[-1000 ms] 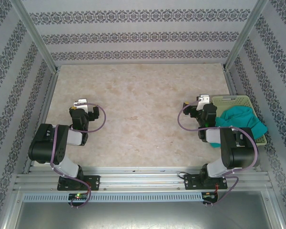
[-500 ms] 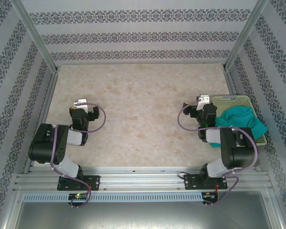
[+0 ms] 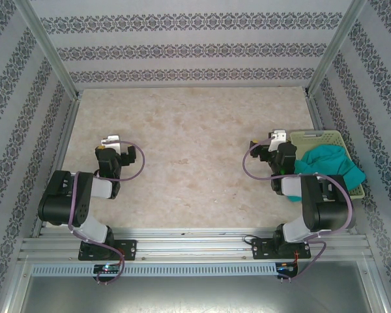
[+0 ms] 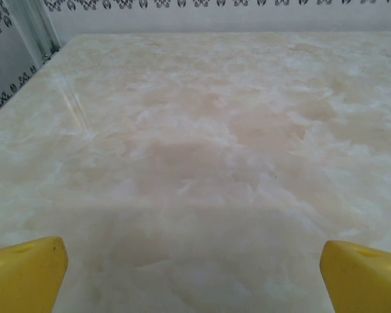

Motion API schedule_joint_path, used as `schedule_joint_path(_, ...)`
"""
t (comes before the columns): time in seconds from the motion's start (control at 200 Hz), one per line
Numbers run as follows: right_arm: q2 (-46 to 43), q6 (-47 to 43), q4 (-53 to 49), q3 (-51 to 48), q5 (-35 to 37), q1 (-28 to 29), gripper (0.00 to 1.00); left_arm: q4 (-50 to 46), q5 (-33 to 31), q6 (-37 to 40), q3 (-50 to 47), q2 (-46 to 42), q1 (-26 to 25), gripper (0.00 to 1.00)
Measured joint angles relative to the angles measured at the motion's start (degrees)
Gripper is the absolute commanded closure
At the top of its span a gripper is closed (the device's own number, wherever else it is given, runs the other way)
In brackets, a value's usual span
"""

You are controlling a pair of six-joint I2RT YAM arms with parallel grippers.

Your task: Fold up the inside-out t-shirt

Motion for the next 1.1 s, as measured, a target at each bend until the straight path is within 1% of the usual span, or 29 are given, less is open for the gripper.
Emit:
schedule_joint_path(0.05, -1.75, -0.07, -0.39, -0.87, -0.22, -0.02, 0.02, -2.67, 0.22, 0.20, -0.02, -3.21, -0.28, 0.00)
schedule_joint_path(0.16, -8.17, -0.24, -3.43, -2.14, -1.03, 0.00, 0.02, -7.54, -0.07, -0.22, -0.02, -13.53, -0.79, 0.00)
schedule_joint_path(0.29, -17.33, 1.01, -11.34, -0.70, -1.27, 0.02, 0.02, -15.28, -1.03, -4.57, 0.66, -24.26, -0.87, 0.00)
schedule_joint_path(0.38, -23.28, 6.21, -21.31, 4.00, -0.76, 0.00, 0.02, -25.00, -1.36, -10.40, 3.21, -29.14, -0.87, 0.00)
schedule_joint_path(0.485, -28.35, 14.69, -35.45, 13.09, 0.15, -0.39, 0.02, -39.67, -1.44, -18.47, 9.25, -32.98, -0.87, 0.00)
schedule_joint_path(0.54, -30.47, 19.08, -40.70, 16.55, 0.85, -0.90, 0.02, -46.73, -0.52, -21.55, 12.46, -35.01, -0.85, 0.00)
schedule_joint_path(0.595, -32.46, 22.53, -44.04, 17.94, 0.90, -2.05, 0.02, -51.36, 0.74, -23.89, 14.14, -37.20, -0.83, 0.00)
schedule_joint_path(0.659, -34.34, 25.35, -47.82, 18.08, 1.22, -3.50, 0.02, -54.64, 1.46, -27.47, 13.75, -40.57, -0.83, 0.00)
schedule_joint_path(0.744, -34.36, 27.69, -53.99, 18.49, 4.15, -4.50, 0.02, -57.24, 3.23, -30.45, 10.60, -45.38, -0.83, 0.00)
schedule_joint_path(0.814, -32.02, 29.27, -60.61, 20.68, 8.11, -5.31, 0.02, -59.71, 4.96, -31.39, 9.29, -46.14, -0.83, 0.00)
schedule_joint_path(0.969, -24.13, 32.81, -72.39, 27.56, 16.74, -9.31, 0.02, -62.18, 10.73, -31.80, 9.14, -41.31, -0.83, 0.00)
schedule_joint_path(1.099, -20.39, 35.82, -78.38, 29.22, 21.77, -13.79, 0.02, -63.93, 13.88, -31.78, 9.07, -38.40, -0.83, 0.00)
